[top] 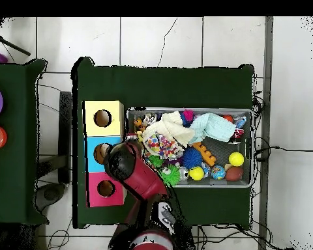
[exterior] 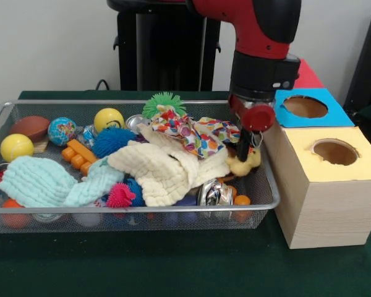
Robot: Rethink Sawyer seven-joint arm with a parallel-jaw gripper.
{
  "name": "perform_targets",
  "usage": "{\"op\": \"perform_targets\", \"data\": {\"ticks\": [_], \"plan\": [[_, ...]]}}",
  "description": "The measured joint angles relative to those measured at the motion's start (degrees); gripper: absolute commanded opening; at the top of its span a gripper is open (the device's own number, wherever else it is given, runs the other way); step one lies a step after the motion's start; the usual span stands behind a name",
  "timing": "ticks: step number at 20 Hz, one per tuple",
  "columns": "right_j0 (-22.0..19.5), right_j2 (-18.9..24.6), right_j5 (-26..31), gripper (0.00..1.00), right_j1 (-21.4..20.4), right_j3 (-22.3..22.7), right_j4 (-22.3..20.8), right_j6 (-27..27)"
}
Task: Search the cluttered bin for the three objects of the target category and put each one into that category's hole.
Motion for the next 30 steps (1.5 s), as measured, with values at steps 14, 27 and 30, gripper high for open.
{"op": "perform_targets", "data": {"ticks": [14, 27, 30], "plan": [[5.74, -9.48, 25.85, 0.0, -9.58, -1.86, -6.11, 0.0], [2.3, -9.34, 25.52, 0.0, -10.77, -2.93, -6.25, 0.0], [-0.38, -8.17, 23.18, 0.0, -10.12, -2.94, -6.24, 0.0]]}}
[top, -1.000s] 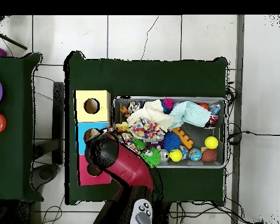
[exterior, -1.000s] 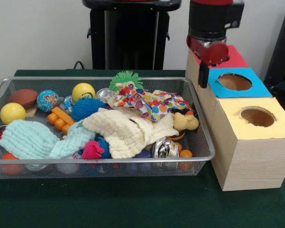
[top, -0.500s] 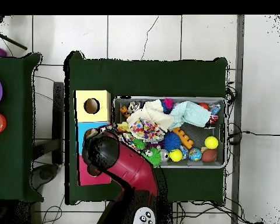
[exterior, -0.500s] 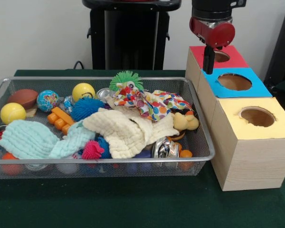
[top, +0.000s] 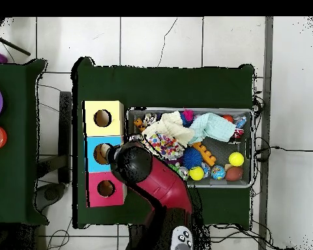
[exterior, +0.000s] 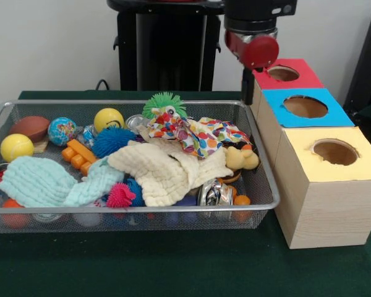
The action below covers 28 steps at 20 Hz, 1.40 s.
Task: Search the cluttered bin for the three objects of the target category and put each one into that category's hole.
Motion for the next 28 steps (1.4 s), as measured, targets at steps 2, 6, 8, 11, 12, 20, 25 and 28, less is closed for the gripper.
{"op": "perform_targets", "data": {"ticks": [2, 6, 8, 11, 12, 20, 25, 28], "plan": [[-1.07, 0.63, -1.75, 0.0, 0.49, 0.0, 0.0, 0.0], [-4.43, 3.47, -9.9, 0.0, 2.72, 0.01, -0.41, 0.0], [-5.4, 4.5, -12.4, 0.0, 3.49, 0.02, -0.71, 0.0], [-7.32, 6.88, -16.97, 1.0, 5.34, 0.06, -1.55, 0.0], [-7.36, 6.95, -17.13, 1.0, 5.43, 0.06, -1.56, 0.0], [-7.41, 10.37, -19.09, 1.0, 7.19, 0.94, -1.57, 0.0], [-7.4, 12.56, -19.11, 1.0, 7.2, 1.73, -1.56, 0.0], [-7.43, 13.47, -19.12, 1.0, 7.09, 2.23, -1.55, 0.0]]}}
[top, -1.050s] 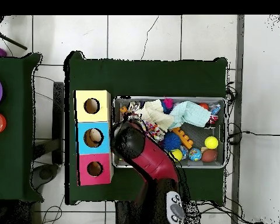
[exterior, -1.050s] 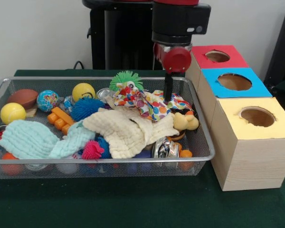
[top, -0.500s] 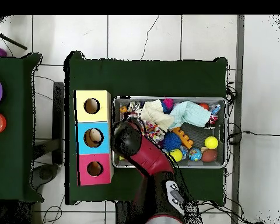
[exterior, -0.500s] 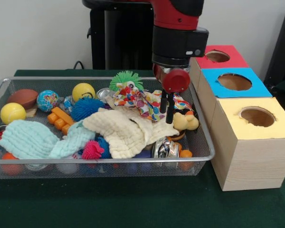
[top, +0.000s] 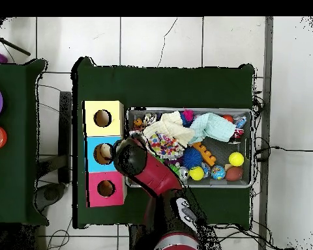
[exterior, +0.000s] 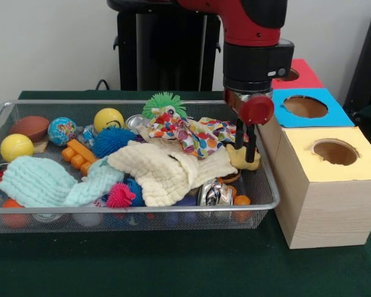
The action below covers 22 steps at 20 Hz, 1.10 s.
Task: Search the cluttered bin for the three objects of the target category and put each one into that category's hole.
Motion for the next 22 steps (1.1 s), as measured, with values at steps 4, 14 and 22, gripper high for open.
{"op": "perform_targets", "data": {"ticks": [4, 14, 22], "plan": [[-0.39, 1.77, -0.38, 1.0, 0.04, 0.95, 0.0, 0.0], [-4.55, 6.85, -4.31, 1.0, 2.82, 1.09, -1.72, 0.0], [-6.07, 8.3, -7.42, 1.0, 6.04, 1.09, -3.21, 0.0]]}}
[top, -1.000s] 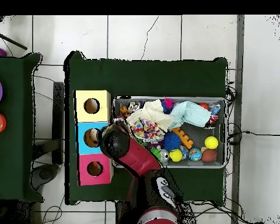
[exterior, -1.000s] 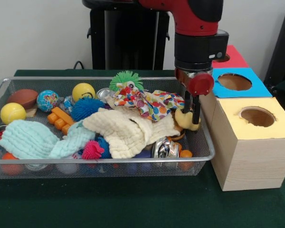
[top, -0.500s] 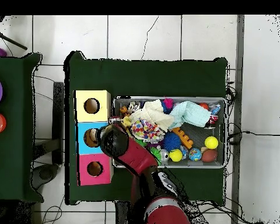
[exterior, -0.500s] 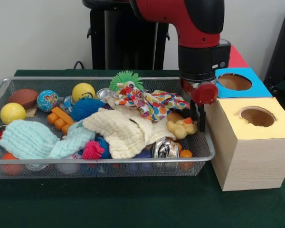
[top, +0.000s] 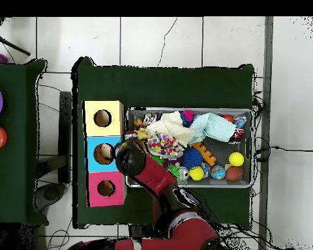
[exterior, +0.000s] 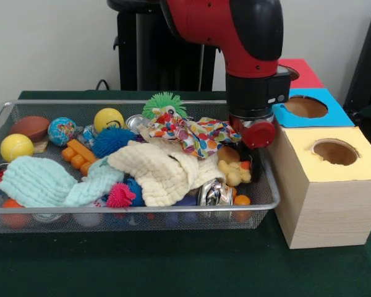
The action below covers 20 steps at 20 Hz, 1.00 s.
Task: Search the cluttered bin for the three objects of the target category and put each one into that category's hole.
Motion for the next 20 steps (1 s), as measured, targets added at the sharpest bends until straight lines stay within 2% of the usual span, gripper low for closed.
{"op": "perform_targets", "data": {"ticks": [1, 2, 14, 20], "plan": [[-0.18, 0.13, -0.25, 1.0, 0.19, -0.01, -0.15, 0.0], [-0.82, 0.64, -0.73, 0.0, 0.84, -0.04, -0.8, 0.0], [0.82, -0.37, -2.99, 0.0, 1.24, -0.07, -0.82, 0.0], [2.79, -2.22, -1.26, 0.0, -0.94, -0.02, -0.83, 0.0]]}}
